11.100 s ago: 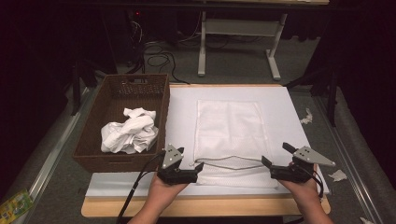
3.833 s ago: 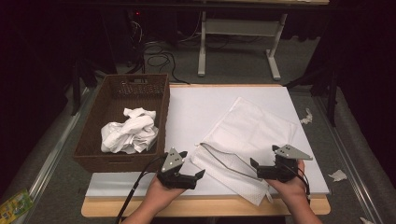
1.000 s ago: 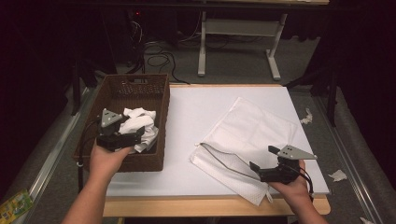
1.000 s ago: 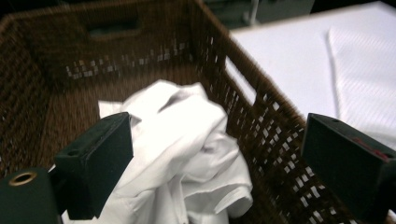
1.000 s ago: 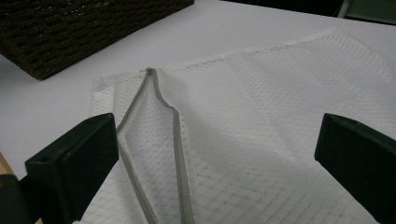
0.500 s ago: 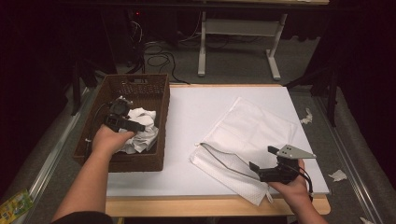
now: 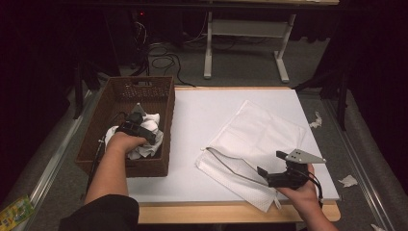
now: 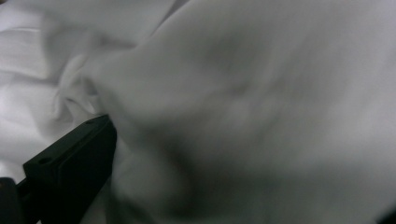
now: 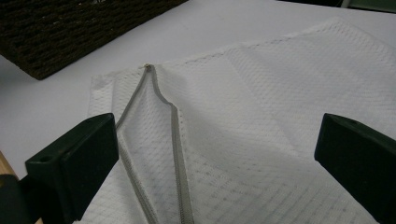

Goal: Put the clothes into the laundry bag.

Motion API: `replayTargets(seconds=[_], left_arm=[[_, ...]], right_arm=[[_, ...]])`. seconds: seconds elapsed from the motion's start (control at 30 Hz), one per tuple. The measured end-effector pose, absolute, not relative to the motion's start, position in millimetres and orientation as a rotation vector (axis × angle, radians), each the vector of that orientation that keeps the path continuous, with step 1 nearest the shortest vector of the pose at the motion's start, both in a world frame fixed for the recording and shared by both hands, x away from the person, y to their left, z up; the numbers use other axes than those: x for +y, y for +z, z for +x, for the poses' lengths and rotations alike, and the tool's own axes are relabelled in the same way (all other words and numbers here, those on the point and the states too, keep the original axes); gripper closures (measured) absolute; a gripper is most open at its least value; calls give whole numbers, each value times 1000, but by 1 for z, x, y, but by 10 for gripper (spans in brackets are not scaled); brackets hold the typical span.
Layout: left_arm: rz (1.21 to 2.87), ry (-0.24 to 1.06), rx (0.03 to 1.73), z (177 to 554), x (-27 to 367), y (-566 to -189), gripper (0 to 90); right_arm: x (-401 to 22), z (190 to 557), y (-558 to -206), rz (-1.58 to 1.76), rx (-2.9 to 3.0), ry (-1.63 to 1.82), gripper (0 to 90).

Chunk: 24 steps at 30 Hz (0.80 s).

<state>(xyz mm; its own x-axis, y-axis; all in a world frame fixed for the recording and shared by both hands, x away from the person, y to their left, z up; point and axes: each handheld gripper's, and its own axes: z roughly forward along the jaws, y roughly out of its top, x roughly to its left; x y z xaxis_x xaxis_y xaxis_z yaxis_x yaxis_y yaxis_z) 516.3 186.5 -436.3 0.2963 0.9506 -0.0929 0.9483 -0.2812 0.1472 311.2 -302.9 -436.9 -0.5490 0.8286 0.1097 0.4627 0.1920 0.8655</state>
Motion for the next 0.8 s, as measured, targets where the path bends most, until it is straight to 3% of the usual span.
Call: replayTargets(seconds=[0.27, 0.47, 0.7, 0.8], left_arm=[[2524, 172, 1726, 512, 173, -446, 16], [2445, 182, 1738, 510, 178, -441, 222], [2453, 285, 1716, 508, 178, -436, 570], [2462, 304, 1704, 507, 177, -435, 641]], right_arm=[[-303, 311, -437, 1223, 2091, 1309, 4], [-304, 311, -436, 1229, 2094, 1314, 13], [-306, 310, -436, 1243, 2081, 1321, 16], [-307, 311, -436, 1240, 2083, 1325, 20]])
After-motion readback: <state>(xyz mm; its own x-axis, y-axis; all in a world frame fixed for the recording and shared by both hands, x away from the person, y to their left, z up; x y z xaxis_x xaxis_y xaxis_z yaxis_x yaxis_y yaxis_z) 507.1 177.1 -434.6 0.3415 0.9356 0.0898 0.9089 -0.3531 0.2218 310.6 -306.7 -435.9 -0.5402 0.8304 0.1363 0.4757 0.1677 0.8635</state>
